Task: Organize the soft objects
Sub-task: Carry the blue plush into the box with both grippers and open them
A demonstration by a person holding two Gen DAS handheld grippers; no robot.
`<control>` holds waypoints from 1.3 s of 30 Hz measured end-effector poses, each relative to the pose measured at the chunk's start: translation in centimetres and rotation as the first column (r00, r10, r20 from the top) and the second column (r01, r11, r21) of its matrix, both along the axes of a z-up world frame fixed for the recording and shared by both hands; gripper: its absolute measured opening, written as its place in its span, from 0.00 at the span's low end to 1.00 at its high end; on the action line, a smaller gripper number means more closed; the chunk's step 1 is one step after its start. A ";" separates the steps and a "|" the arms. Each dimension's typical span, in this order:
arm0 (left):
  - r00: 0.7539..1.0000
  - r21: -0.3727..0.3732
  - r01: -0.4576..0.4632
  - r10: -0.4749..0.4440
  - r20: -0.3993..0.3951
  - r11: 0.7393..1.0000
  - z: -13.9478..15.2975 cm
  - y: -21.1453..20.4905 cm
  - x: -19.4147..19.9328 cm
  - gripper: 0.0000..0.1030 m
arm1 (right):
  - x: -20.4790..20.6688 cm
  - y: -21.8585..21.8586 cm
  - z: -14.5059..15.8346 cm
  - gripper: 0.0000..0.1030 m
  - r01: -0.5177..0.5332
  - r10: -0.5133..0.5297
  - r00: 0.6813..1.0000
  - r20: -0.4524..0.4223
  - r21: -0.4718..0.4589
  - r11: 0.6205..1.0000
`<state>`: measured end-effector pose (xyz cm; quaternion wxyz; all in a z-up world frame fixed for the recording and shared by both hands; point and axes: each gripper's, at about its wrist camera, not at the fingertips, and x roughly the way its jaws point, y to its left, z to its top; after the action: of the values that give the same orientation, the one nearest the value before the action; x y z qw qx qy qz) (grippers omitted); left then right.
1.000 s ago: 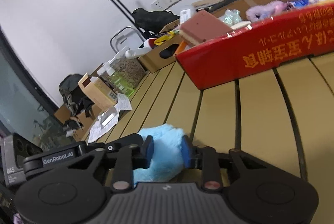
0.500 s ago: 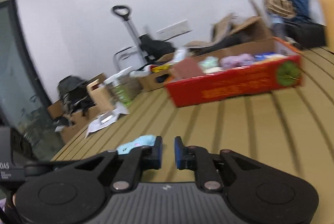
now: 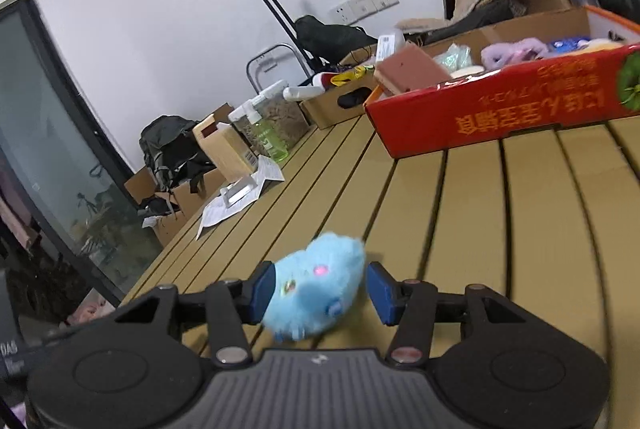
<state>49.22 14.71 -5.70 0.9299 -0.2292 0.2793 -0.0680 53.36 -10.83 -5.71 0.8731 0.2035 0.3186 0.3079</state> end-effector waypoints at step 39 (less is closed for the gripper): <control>0.915 -0.038 0.356 -0.356 -0.188 0.934 2.3 -20.5 37.1 0.42 | 29.2 -16.1 1.8 0.27 0.306 -0.317 0.948 -0.010 -0.234 0.923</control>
<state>86.33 -5.83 -3.39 0.8704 -0.1813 0.4046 -0.2141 82.54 -26.97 -3.87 0.9206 0.1569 0.3363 0.1213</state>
